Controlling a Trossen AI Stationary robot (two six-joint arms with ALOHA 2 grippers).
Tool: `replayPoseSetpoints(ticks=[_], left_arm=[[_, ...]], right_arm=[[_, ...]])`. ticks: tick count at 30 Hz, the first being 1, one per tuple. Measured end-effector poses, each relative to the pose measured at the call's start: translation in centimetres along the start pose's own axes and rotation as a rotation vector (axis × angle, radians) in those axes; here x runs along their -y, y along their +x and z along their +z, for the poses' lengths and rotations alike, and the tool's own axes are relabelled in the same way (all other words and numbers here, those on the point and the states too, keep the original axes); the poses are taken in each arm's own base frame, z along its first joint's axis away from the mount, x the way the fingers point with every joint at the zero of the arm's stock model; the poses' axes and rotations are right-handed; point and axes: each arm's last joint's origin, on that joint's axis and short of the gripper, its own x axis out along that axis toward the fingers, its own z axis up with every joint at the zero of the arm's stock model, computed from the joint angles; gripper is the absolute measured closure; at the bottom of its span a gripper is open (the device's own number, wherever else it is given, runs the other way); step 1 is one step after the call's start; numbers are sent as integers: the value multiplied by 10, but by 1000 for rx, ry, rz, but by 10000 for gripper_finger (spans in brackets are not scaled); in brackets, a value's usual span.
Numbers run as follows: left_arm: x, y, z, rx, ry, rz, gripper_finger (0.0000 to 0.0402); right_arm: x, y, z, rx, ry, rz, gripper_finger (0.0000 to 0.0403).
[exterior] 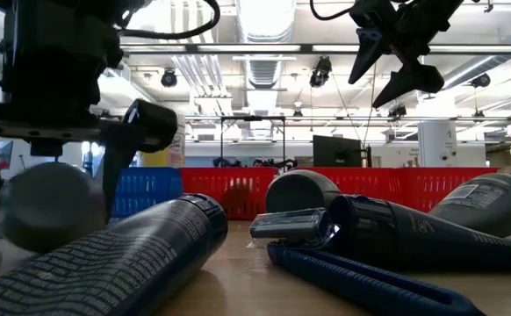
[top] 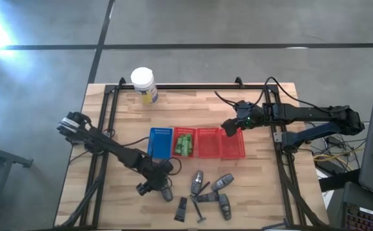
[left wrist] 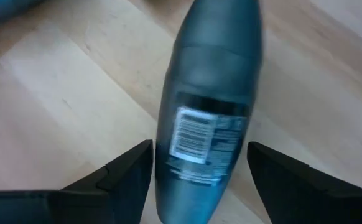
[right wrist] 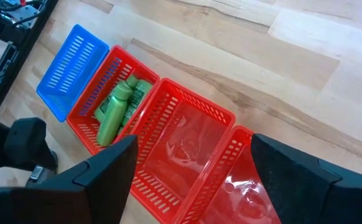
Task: Pick & Place Travel size toiletries
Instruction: Put the gray deodorant into the right red basket
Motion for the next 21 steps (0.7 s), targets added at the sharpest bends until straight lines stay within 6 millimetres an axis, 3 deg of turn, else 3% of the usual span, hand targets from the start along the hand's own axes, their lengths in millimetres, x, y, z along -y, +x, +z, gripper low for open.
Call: replayPoseSetpoints(ticks=[9,17,21], left_arm=[[1,3,1,29,-43,-49,143],[0,3,1,31,-62,-52,214],[-2,1,4,2,-78,-1,218]], right_arm=[[0,0,0,0,4,0,76],[-1,0,-1,-26,4,19,65],[-1,0,-2,-57,4,41,75]])
